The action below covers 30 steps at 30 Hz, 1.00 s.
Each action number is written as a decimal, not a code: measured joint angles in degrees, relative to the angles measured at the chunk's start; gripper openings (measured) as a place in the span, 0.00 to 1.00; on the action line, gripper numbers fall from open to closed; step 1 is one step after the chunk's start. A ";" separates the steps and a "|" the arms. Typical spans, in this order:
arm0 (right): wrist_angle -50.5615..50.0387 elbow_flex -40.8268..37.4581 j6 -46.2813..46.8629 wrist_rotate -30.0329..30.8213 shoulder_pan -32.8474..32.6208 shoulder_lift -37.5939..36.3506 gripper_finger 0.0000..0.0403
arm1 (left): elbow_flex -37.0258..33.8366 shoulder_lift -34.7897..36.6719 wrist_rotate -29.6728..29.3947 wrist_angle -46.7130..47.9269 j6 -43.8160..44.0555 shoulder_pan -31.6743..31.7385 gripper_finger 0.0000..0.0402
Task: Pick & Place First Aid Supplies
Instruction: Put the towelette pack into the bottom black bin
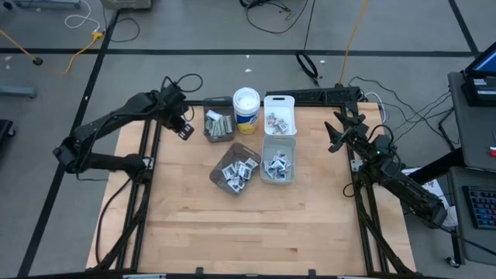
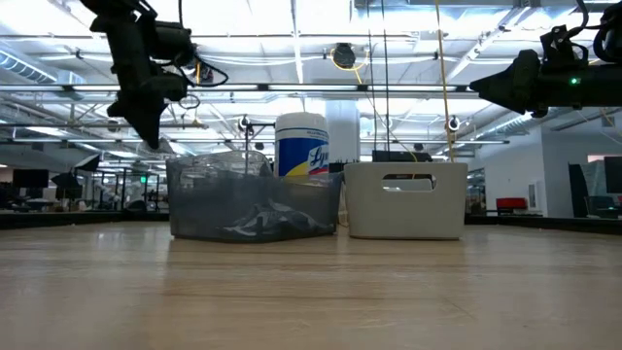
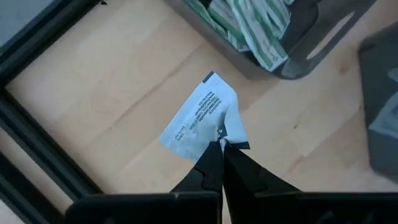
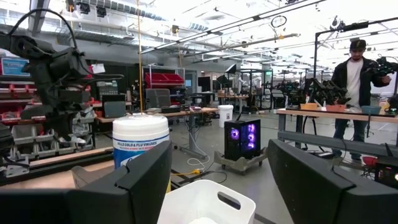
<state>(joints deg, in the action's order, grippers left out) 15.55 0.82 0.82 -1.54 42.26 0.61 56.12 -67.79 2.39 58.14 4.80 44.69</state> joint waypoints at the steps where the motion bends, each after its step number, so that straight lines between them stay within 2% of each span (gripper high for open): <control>1: -0.01 0.00 0.00 -0.01 0.01 0.00 0.65 | 0.12 -0.22 -0.18 0.39 0.06 -0.72 0.00; 14: 0.00 0.00 0.00 -0.01 0.01 0.00 0.65 | 10.60 -11.16 -1.00 5.62 6.53 -21.53 0.00; 22: 0.00 0.00 0.00 -0.02 0.00 0.01 0.65 | 23.52 -20.83 -0.44 13.25 12.94 -31.52 0.00; 30: 0.00 0.00 0.00 0.00 0.00 -0.01 0.65 | 38.79 -32.09 1.40 19.66 17.34 -36.43 0.00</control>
<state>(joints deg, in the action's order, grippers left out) 15.55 0.82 0.82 -1.54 42.26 0.60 94.91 -99.89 3.80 77.80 22.14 8.26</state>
